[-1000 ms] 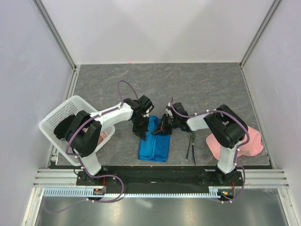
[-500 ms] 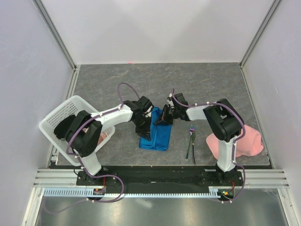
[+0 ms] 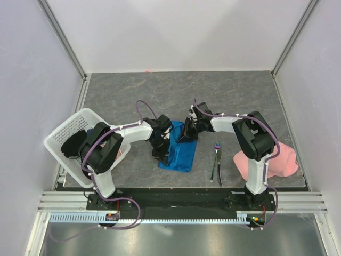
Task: Fold the napkin into a case and place the utensils inside
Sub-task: Fold the 2/3-rectangle-folded napkin at the center of the board.
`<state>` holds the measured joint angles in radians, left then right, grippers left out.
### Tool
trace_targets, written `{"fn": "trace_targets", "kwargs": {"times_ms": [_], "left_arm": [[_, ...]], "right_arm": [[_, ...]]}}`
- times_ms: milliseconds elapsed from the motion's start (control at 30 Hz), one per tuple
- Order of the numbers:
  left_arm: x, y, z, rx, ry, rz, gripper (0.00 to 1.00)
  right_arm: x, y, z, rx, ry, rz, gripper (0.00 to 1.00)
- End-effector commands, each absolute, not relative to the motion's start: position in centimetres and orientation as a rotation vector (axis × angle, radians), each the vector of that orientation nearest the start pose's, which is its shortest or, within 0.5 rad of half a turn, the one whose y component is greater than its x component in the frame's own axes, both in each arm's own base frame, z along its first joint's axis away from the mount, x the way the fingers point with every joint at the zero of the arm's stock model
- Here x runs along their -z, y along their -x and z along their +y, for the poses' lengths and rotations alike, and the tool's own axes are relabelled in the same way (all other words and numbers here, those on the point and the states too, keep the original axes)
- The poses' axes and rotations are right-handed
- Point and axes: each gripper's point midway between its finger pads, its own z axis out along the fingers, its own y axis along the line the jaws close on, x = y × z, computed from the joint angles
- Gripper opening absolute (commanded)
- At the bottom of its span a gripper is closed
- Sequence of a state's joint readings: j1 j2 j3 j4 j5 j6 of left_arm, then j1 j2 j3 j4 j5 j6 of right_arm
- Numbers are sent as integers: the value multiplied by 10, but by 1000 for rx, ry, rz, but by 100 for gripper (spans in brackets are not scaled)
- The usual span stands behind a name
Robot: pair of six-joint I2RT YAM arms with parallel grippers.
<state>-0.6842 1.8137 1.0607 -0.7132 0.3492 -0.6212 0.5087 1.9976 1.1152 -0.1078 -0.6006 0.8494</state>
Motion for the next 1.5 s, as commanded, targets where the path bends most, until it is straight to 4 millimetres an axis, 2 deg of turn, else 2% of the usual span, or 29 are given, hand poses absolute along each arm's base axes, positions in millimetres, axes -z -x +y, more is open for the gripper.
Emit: {"fn": "trace_targets", "kwargs": {"times_ms": [0,167,233,333,400,433,500,567,633,733,933,1033,1133,1233,1467], "left_arm": [[0,-176,-246,498,-76,3213,4],[-3,-177,-247,507,-58,3197,3],[-5,-179,-247,512,-59,3189,3],[-13,-182,-248,519,-63,3164,3],[-22,-182,-249,534,-66,3154,3],[-35,-186,-252,562,-74,3119,3],[-46,-189,-248,549,-78,3096,3],[-58,-196,-245,556,-77,3059,4],[-57,-197,-238,537,-66,3064,4],[-41,-197,-230,492,-48,3094,3],[-4,-176,-218,470,-20,3156,2],[5,-173,-211,425,-33,3158,2],[5,-180,-214,429,-71,3138,2],[1,-184,-219,452,-65,3130,2],[-3,-184,-222,484,-72,3126,2]], "right_arm": [[-44,-281,310,-1199,-150,2845,17],[-31,-247,329,-1227,-90,2900,18],[-25,-241,337,-1248,-82,2897,17],[-15,-236,334,-1251,-124,2893,16],[1,-232,327,-1208,-121,2930,15],[6,-233,323,-1196,-134,2937,14],[18,-232,315,-1153,-139,2957,13],[20,-231,313,-1146,-144,2963,13],[17,-232,315,-1163,-152,2959,13],[7,-237,319,-1183,-160,2937,12],[-19,-254,331,-1221,-178,2881,12],[-33,-265,340,-1248,-180,2847,12],[-52,-278,349,-1257,-148,2803,12],[-57,-284,353,-1234,-113,2807,12],[-41,-285,378,-1259,-78,2845,11]]}}
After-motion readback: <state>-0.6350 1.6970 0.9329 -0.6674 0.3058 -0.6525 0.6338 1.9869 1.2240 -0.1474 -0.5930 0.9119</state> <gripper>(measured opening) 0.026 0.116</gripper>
